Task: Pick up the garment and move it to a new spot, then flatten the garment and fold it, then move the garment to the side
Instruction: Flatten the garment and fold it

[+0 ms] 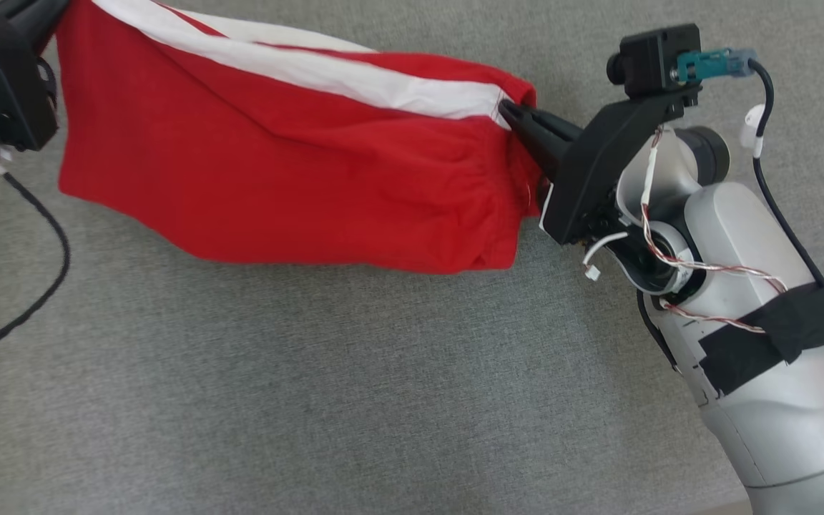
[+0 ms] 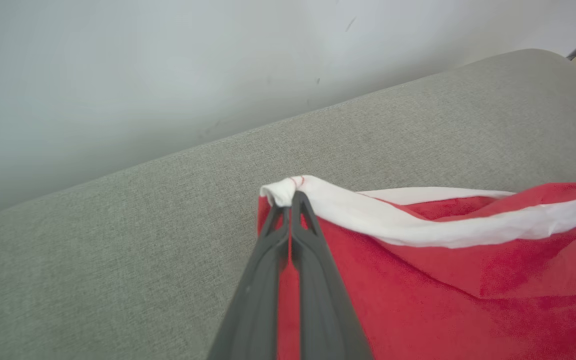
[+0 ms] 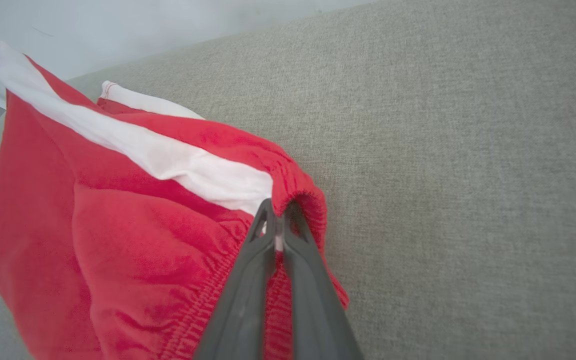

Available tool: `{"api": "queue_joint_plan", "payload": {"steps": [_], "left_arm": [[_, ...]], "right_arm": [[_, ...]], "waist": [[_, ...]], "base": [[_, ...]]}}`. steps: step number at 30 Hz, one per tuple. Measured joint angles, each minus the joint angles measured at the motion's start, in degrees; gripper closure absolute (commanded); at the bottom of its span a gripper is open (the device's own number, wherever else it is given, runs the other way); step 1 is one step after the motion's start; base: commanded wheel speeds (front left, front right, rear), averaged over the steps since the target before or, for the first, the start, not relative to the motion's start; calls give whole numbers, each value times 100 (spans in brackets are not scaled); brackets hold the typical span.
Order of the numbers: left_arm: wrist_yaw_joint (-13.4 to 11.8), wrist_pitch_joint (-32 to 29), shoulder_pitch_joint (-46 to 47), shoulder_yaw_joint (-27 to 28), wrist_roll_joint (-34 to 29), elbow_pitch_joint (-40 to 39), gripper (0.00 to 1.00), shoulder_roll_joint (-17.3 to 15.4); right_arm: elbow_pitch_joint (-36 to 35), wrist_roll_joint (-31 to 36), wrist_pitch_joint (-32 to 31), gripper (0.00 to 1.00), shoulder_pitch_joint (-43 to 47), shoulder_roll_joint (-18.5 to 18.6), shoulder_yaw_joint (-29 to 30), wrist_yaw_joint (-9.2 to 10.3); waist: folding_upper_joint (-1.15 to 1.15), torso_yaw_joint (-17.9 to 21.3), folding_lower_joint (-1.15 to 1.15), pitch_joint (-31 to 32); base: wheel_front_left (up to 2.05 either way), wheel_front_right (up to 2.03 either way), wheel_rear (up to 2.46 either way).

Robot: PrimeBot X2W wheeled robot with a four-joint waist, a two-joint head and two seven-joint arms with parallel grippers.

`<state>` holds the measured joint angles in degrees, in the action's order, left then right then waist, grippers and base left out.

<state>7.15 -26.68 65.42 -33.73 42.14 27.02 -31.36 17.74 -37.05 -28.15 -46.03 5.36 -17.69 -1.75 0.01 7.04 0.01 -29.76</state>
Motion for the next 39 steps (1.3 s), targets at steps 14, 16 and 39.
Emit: {"api": "queue_joint_plan", "payload": {"steps": [14,16,39], "left_arm": [[1,844,216,-710,253,880,0,51],[0,1007,213,-736,336,947,0,51],[0,3192,-2266,-982,1037,209,0,103]], "right_arm": [[520,103,815,0,-272,-56,19,-78],[530,124,931,0,-260,-42,33,-135],[-303,441,2159,0,1973,494,125,-177]], "waist": [[0,70,-1,-232],[0,53,-1,-167],[-1,-311,-2,1008]], "base": [[0,0,0],[0,0,0],[0,0,0]]}}
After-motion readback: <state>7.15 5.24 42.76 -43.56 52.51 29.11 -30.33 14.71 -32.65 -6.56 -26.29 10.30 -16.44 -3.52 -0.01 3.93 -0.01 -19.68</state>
